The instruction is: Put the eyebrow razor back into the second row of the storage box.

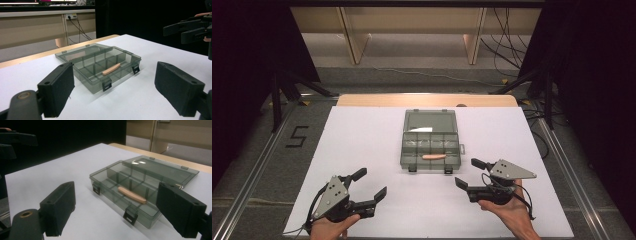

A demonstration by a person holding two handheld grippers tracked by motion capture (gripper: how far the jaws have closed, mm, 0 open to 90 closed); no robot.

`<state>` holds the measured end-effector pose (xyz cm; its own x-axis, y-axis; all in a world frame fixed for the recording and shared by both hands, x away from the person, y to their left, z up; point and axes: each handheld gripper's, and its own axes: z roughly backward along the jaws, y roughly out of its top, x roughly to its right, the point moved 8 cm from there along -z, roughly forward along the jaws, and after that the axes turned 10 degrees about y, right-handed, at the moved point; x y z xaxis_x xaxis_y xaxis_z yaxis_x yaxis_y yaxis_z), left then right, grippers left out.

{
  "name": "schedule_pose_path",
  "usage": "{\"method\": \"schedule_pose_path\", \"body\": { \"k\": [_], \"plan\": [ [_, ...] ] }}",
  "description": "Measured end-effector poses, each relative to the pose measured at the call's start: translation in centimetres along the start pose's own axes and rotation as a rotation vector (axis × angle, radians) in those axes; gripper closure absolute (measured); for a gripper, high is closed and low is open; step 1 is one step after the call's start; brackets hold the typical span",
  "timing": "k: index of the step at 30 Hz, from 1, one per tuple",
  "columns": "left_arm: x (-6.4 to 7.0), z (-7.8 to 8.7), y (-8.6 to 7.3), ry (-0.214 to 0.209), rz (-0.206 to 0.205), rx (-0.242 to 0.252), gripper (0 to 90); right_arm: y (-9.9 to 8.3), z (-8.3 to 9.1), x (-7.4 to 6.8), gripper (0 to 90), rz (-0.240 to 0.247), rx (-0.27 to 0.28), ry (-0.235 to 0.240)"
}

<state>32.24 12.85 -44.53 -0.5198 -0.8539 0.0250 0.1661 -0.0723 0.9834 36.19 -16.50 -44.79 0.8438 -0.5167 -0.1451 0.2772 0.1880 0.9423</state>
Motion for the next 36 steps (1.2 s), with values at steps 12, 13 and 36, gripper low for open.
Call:
{"method": "schedule_pose_path", "body": {
  "k": [12,13,36],
  "plan": [
    [0.03,0.01,-0.06,-0.002,-0.001,-0.005,15.9,-0.39,0.33,0.04,16.4,-0.006,0.009,-0.014],
    [0.03,0.01,-0.06,-0.001,0.000,-0.004,15.9,-0.49,0.39,-0.01,16.4,-0.008,0.000,-0.012],
    [0.03,-0.01,-0.02,-0.003,-0.003,-0.002,15.9,-0.46,0.20,-0.05,15.9,0.004,0.003,-0.012]
  ]
}}
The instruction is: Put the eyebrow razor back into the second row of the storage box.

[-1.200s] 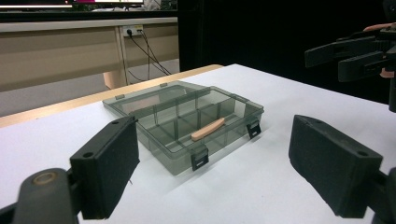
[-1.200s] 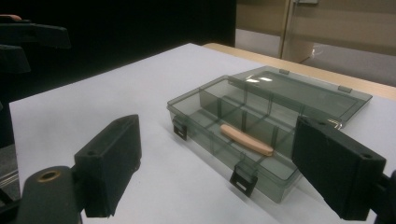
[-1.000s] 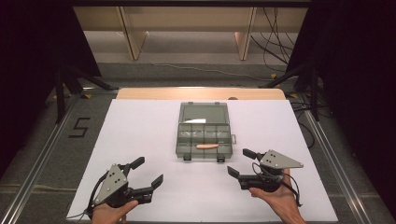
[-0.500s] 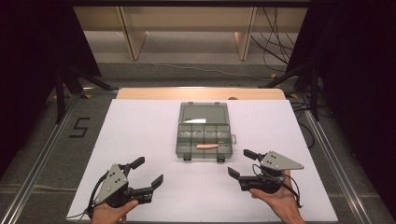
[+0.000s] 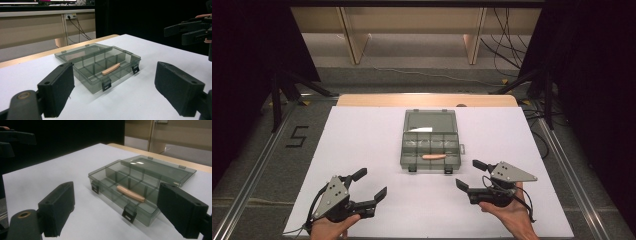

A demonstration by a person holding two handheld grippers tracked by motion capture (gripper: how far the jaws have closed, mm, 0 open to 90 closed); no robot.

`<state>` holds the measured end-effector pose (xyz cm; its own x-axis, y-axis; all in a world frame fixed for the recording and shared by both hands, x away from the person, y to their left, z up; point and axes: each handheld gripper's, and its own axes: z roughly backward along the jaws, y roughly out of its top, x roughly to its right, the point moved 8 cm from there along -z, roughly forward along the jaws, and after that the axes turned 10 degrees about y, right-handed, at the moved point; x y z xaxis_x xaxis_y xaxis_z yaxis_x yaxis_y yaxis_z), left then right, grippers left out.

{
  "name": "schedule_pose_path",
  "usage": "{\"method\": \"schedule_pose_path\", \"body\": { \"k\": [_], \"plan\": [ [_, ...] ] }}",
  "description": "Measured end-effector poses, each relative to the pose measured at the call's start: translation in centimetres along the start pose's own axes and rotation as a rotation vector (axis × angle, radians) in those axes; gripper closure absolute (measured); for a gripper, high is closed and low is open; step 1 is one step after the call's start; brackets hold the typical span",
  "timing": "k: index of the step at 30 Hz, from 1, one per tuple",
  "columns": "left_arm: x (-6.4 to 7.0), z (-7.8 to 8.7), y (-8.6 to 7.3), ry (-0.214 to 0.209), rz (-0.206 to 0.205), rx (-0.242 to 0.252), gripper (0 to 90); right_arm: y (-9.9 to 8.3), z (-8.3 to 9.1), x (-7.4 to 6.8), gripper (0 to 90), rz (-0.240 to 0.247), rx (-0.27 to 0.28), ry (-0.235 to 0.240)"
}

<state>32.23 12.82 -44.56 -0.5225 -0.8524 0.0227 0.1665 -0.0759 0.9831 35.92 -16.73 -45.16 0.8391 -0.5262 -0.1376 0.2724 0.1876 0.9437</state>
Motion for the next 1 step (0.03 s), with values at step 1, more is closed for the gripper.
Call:
{"method": "schedule_pose_path", "body": {
  "k": [1],
  "plan": [
    [0.01,0.00,0.01,0.000,0.000,0.000,15.9,-0.01,-0.01,-0.01,15.9,-0.005,0.000,0.000]
  ]
}}
